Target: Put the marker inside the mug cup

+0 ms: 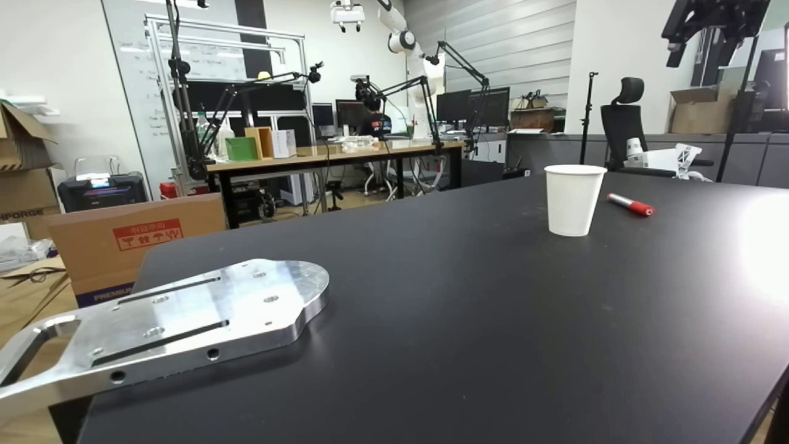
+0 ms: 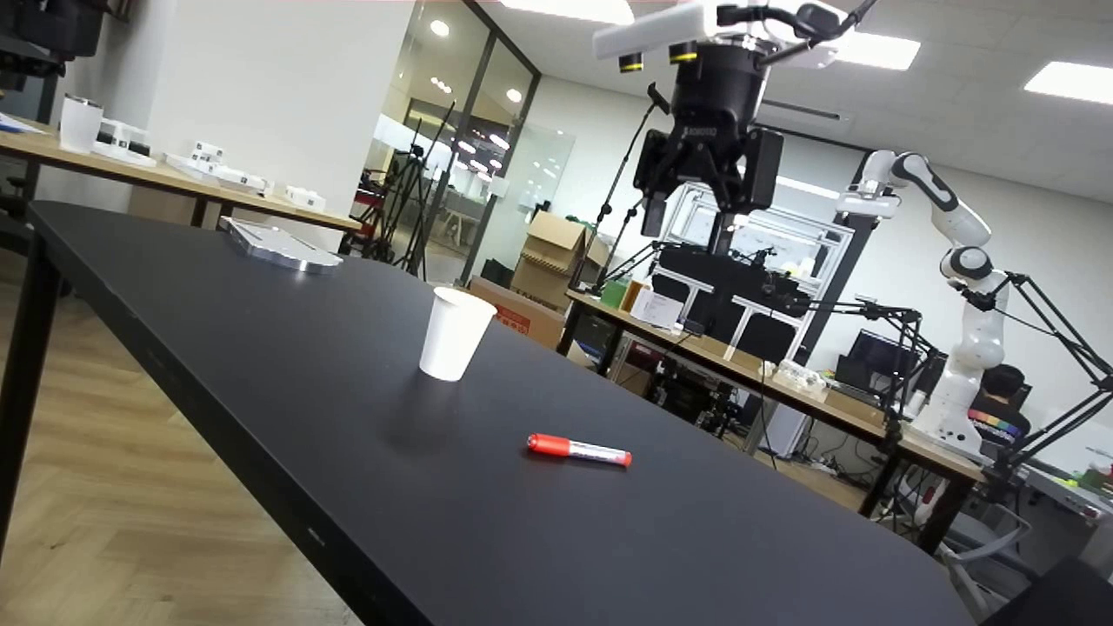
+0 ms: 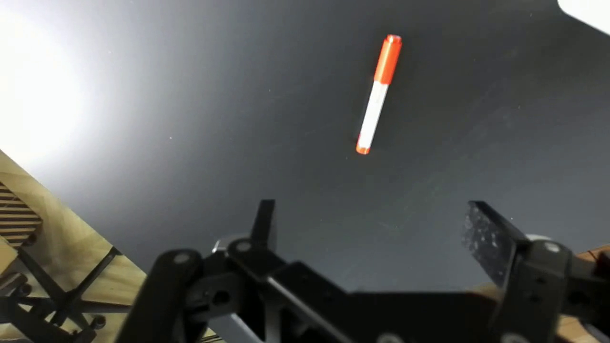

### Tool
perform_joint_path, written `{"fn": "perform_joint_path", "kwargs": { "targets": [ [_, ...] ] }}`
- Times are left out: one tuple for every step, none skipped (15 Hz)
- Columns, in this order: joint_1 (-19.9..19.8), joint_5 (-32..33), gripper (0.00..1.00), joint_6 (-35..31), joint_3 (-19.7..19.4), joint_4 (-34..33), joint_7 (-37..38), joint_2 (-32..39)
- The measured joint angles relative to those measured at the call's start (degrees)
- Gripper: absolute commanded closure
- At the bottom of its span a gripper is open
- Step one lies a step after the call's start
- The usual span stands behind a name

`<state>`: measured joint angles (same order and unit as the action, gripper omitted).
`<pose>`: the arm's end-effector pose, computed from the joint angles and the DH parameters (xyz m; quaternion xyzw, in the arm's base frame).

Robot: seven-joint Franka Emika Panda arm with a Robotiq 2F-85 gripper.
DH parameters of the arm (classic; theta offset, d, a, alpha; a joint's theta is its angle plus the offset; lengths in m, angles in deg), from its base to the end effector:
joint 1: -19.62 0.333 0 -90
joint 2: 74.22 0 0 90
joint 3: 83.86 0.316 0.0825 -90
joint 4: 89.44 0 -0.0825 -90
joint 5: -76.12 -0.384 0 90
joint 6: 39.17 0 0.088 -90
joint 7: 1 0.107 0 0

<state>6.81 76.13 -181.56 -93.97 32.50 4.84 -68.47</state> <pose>0.5350 -0.2246 0.3894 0.9610 -0.2447 0.1260 0.0277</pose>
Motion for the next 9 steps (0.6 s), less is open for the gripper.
{"fn": "perform_joint_path", "kwargs": {
  "targets": [
    [0.19, -0.01, 0.0, 0.03, 0.0, -2.71, 1.43, 2.42],
    [0.49, 0.0, 0.0, 0.16, 0.0, -5.32, 2.92, 4.64],
    [0.89, 0.05, 0.0, 0.28, 0.0, -7.73, 4.36, 6.71],
    [1.37, 0.06, 0.0, 0.64, 0.0, -10.11, 5.75, 8.67],
    [1.92, 0.06, 0.0, 1.29, -0.01, -12.35, 7.04, 10.51],
    [2.49, 0.06, 0.0, 2.25, -0.02, -14.48, 8.33, 12.24],
    [3.08, 0.06, 0.0, 3.63, -0.03, -16.44, 9.76, 13.81],
    [3.63, 0.0, 0.0, 5.38, -0.04, -18.08, 11.09, 15.12],
    [4.11, -0.14, 0.0, 7.04, -0.04, -19.28, 12.05, 16.1]
  ]
}}
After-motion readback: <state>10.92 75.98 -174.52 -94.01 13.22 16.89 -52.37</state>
